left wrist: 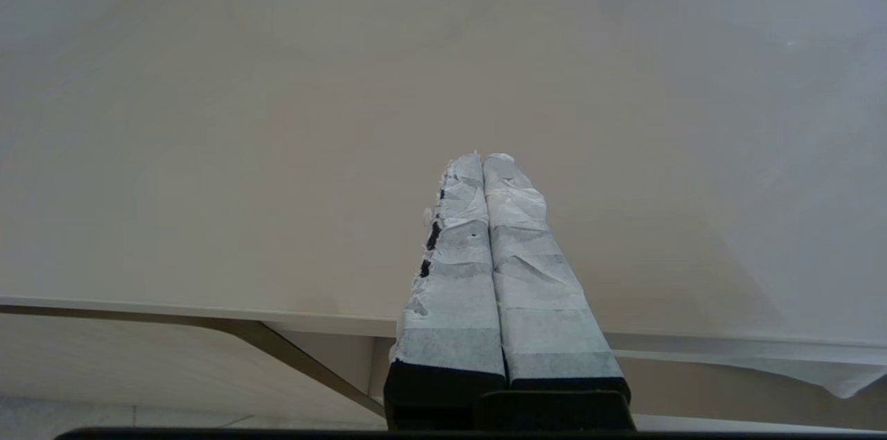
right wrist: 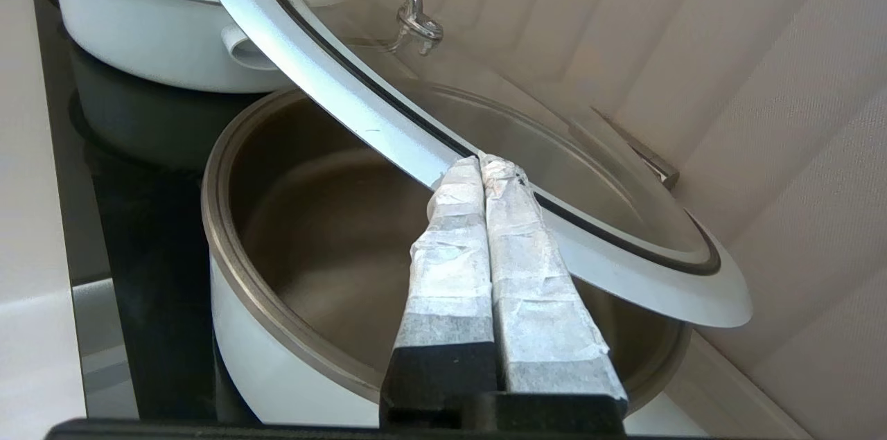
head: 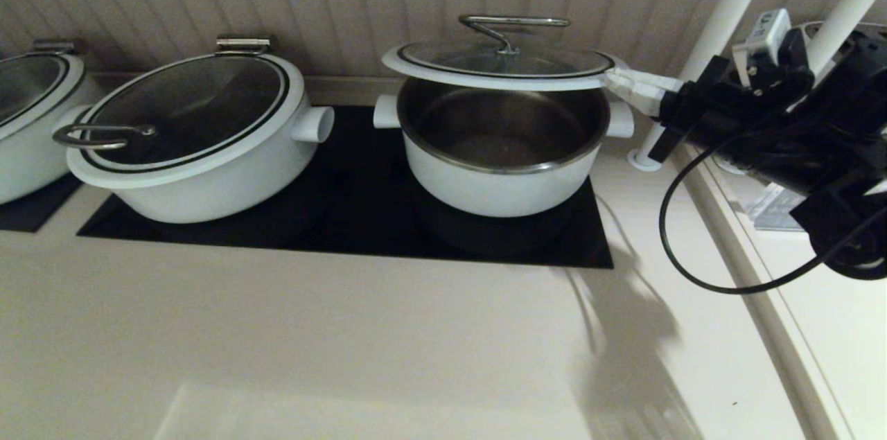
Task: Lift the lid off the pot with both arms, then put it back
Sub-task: Close the pot lid
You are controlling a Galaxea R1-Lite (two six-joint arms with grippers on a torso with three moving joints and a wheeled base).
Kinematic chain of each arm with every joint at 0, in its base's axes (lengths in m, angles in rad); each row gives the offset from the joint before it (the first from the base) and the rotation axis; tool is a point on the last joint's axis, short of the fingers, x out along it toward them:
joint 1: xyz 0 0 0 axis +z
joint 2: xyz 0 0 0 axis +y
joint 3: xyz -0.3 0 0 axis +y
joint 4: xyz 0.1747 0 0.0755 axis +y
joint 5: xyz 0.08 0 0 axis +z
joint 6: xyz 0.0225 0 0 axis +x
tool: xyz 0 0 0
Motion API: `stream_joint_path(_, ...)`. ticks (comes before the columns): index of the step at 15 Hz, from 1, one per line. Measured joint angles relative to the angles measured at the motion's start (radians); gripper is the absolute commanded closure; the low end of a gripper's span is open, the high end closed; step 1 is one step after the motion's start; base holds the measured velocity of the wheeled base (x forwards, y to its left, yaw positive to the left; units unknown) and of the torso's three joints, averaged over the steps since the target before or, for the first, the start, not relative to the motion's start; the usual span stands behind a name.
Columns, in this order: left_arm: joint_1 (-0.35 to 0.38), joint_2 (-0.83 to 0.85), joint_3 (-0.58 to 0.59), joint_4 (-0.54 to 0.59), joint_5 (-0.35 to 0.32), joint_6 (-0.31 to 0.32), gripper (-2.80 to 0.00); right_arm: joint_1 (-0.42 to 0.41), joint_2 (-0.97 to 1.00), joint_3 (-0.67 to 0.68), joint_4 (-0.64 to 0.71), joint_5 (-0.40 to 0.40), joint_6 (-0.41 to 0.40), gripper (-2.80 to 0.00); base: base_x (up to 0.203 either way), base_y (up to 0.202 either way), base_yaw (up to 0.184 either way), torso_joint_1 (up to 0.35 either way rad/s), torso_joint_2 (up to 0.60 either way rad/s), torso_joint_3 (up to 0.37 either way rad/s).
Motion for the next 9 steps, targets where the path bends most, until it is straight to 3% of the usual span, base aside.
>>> stream_joint_path(9,0.0,0.0,0.0,0.0,0.0,0.0,0.0,0.038,0.002,0.018,-0.025,-0.003,-0.006,0.0,0.0,0.0,0.0,0.0,0.0,0.0)
